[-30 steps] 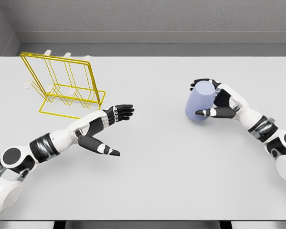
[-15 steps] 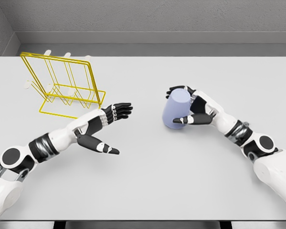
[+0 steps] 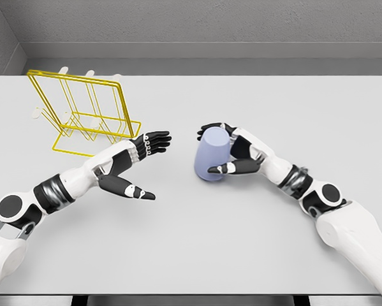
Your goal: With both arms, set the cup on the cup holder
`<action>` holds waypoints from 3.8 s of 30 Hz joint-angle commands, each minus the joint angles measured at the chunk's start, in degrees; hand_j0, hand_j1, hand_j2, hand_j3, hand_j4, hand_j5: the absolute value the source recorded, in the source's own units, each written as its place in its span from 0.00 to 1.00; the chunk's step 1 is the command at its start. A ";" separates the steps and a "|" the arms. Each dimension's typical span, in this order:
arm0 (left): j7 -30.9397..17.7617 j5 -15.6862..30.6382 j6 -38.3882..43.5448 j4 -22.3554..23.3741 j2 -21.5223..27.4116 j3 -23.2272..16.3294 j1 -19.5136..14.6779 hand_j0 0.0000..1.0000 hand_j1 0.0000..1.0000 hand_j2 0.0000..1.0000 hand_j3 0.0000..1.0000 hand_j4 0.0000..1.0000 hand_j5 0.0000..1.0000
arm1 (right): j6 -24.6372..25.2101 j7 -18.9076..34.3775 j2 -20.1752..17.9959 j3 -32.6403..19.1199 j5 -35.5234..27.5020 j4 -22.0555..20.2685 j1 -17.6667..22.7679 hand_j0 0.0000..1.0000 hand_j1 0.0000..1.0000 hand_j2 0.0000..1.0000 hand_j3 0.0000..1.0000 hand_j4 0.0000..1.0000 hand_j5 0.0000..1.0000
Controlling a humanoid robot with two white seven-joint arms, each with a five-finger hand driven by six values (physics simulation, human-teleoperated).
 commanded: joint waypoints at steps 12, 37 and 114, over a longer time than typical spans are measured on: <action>0.00 0.37 0.11 2.66 -1.54 0.21 -0.35 1.00 1.00 1.00 1.00 1.00 1.00 | 0.28 0.01 1.97 2.01 1.48 0.98 -0.35 0.73 0.73 0.73 0.73 0.73 0.73; 0.00 -1.21 0.64 7.32 -5.67 1.35 -0.44 1.00 1.00 1.00 1.00 1.00 1.00 | 1.43 0.01 0.92 2.10 7.20 3.44 -2.64 1.00 1.00 1.00 1.00 1.00 1.00; 0.00 -17.03 -7.71 22.97 -24.74 1.62 -6.24 1.00 1.00 1.00 1.00 1.00 1.00 | -7.82 -19.69 -22.37 1.40 53.95 4.67 -19.78 1.00 1.00 1.00 1.00 1.00 1.00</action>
